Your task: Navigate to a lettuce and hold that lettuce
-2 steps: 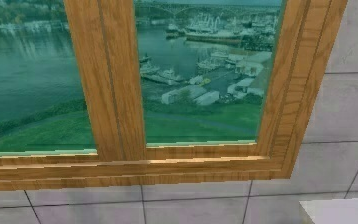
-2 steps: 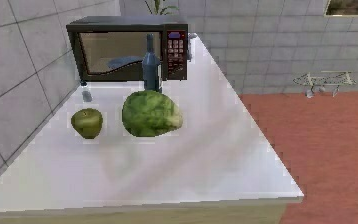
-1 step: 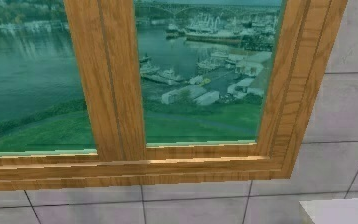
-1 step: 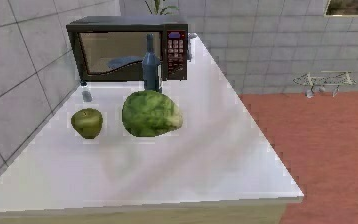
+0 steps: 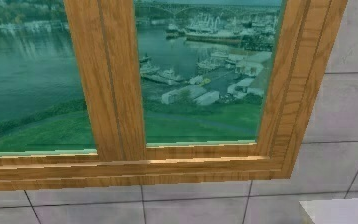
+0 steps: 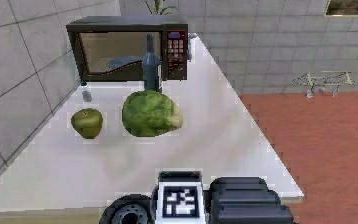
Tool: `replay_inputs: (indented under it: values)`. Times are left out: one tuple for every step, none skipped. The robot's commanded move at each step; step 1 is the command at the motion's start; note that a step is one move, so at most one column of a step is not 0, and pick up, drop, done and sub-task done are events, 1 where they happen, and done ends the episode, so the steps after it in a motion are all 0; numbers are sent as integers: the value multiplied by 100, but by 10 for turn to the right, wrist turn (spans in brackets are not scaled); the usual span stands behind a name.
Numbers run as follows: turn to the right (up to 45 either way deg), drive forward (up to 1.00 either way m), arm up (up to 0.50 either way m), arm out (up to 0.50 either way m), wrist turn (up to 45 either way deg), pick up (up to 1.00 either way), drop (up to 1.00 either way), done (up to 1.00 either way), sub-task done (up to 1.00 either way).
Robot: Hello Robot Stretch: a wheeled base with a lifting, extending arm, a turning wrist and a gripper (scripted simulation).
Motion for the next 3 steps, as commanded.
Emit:
replay_inputs:
  values:
    - [0,0,0,30,0,0,0,0,0]
    - [0,0,0,0,450,0,0,0,0]
    - [0,0,0,0,450,0,0,0,0]
